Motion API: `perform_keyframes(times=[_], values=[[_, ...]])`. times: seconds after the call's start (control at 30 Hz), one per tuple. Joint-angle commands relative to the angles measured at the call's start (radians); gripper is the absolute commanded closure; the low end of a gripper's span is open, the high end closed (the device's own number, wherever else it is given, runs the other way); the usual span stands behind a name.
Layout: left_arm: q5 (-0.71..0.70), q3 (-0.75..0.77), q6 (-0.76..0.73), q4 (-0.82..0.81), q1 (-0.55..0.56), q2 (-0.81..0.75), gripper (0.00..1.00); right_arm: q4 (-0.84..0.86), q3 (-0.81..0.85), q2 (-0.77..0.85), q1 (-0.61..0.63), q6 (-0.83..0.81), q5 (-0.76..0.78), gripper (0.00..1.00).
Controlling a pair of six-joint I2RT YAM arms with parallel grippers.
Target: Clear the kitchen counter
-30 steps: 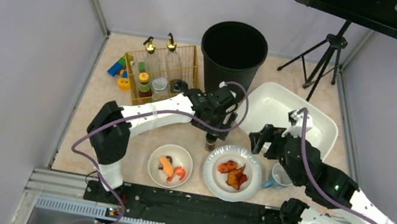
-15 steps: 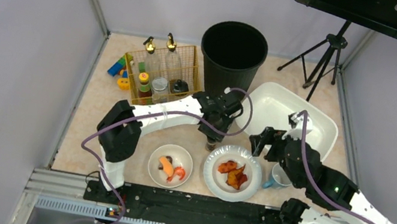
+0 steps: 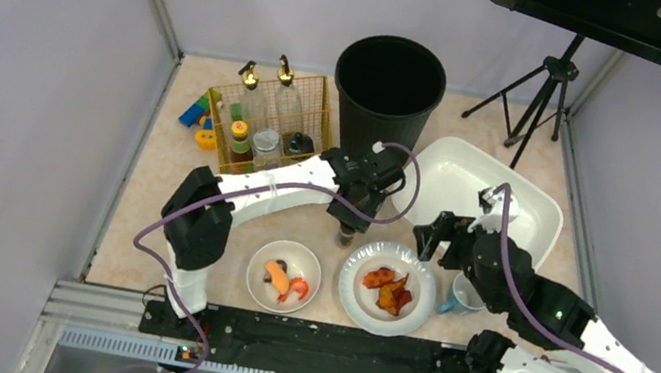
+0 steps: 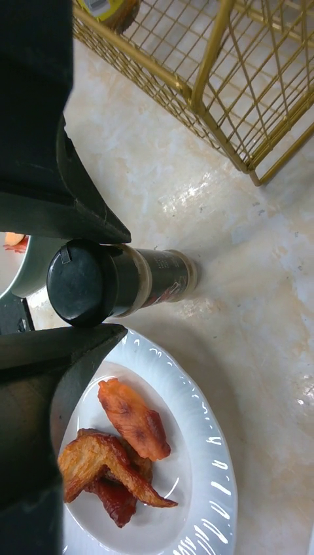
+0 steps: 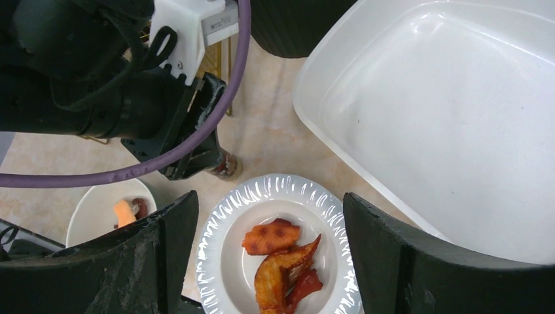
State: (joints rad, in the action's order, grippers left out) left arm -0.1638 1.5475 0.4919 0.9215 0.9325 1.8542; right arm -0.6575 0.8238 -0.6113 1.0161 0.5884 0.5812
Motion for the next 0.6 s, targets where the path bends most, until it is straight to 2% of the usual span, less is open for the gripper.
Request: perform_keyframes(times=[0.0, 0.13, 0.4, 0.57], values=[[-0.029, 0.075, -0.025, 0.028, 0.006, -0.11, 1.0, 0.047, -0.018, -0.021, -0.007, 0.012, -0.008, 0.21], [-0.043, 0.107, -0.035, 0.049, 0.006, -0.17, 1.0, 0.065, -0.022, -0.034, -0.007, 0.013, -0.015, 0.21], [-0.181, 0.173, -0.086, 0.096, 0.002, -0.285, 1.0, 0.104, -0.012, -0.073, -0.006, 0.006, -0.032, 0.21], [-0.194, 0.225, -0.111, 0.151, -0.07, -0.294, 1.0, 0.12, -0.006, -0.087, -0.005, 0.004, -0.048, 0.22]])
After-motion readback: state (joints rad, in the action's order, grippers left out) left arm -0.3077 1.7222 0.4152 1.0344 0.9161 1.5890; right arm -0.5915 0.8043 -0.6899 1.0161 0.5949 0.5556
